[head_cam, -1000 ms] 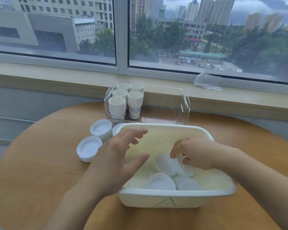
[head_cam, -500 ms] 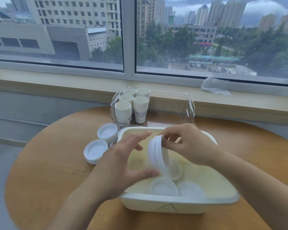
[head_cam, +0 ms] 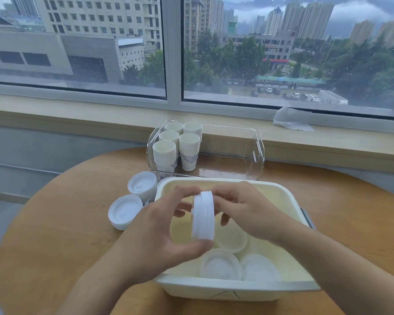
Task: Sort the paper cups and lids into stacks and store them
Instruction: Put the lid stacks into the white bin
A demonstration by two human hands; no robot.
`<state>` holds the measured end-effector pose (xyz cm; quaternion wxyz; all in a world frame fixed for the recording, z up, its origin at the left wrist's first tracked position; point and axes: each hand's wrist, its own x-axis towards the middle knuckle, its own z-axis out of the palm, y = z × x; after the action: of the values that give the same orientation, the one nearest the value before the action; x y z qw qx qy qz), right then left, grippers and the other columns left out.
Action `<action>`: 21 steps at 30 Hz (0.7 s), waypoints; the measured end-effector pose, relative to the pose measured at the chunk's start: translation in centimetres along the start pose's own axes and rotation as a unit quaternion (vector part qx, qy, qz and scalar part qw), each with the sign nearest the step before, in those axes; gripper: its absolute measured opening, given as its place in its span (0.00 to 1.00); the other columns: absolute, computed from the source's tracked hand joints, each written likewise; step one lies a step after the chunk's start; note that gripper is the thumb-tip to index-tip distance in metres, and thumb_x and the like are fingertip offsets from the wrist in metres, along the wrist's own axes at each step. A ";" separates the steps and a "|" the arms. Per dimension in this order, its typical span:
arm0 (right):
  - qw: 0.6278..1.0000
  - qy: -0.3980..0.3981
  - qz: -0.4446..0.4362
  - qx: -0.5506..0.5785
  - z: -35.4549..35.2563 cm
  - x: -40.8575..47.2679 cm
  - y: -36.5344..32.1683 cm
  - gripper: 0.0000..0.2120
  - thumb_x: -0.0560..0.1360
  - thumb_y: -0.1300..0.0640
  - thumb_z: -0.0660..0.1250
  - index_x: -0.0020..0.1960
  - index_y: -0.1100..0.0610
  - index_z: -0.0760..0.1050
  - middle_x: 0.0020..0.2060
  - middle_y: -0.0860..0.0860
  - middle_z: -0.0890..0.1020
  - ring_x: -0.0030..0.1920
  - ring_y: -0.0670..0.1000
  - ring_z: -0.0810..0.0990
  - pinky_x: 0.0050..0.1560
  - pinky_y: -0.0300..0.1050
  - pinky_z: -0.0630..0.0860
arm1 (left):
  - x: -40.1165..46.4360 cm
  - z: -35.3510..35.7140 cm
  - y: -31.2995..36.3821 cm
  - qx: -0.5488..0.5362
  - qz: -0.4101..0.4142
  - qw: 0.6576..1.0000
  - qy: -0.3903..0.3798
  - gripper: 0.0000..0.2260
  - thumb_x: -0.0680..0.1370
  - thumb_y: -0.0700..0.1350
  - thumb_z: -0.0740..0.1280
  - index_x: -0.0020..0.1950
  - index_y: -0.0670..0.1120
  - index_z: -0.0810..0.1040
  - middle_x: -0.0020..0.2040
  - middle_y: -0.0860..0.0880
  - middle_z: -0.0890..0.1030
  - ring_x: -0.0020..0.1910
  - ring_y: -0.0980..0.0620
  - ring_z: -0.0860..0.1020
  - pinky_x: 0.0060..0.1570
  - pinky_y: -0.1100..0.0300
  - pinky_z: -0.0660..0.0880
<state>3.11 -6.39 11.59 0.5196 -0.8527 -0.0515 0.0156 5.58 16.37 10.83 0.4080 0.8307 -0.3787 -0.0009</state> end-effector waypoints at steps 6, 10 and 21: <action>0.990 -0.079 0.014 0.118 -1.1 -0.3 -0.3 0.26 0.85 0.40 0.52 0.68 0.52 0.80 0.58 0.53 0.86 0.53 0.56 0.85 0.52 0.56 0.78 | 1.7 -0.2 0.2 -0.006 0.022 1.000 0.019 0.36 0.69 0.53 0.82 0.74 0.65 0.70 0.65 0.67 0.78 0.61 0.63 0.79 0.58 0.67 0.77; 0.993 -0.097 0.005 0.063 -1.3 -0.8 -0.4 0.22 0.82 0.39 0.58 0.69 0.48 0.78 0.58 0.48 0.86 0.55 0.55 0.85 0.57 0.61 0.81 | 2.4 0.5 0.0 0.021 0.037 0.999 0.020 0.37 0.69 0.58 0.80 0.74 0.67 0.69 0.66 0.68 0.76 0.62 0.62 0.78 0.52 0.63 0.80; 0.998 -0.063 -0.008 0.031 -0.7 -0.1 -0.4 0.22 0.76 0.45 0.72 0.69 0.45 0.76 0.60 0.49 0.85 0.52 0.53 0.87 0.51 0.52 0.81 | 1.5 0.5 -0.9 0.028 0.040 0.998 0.030 0.35 0.70 0.54 0.80 0.73 0.65 0.69 0.68 0.66 0.75 0.64 0.60 0.78 0.48 0.60 0.81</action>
<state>3.06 -6.79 12.25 0.5415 -0.8332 -0.0901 0.0668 7.07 15.42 10.30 0.3952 0.8257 -0.3991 0.0516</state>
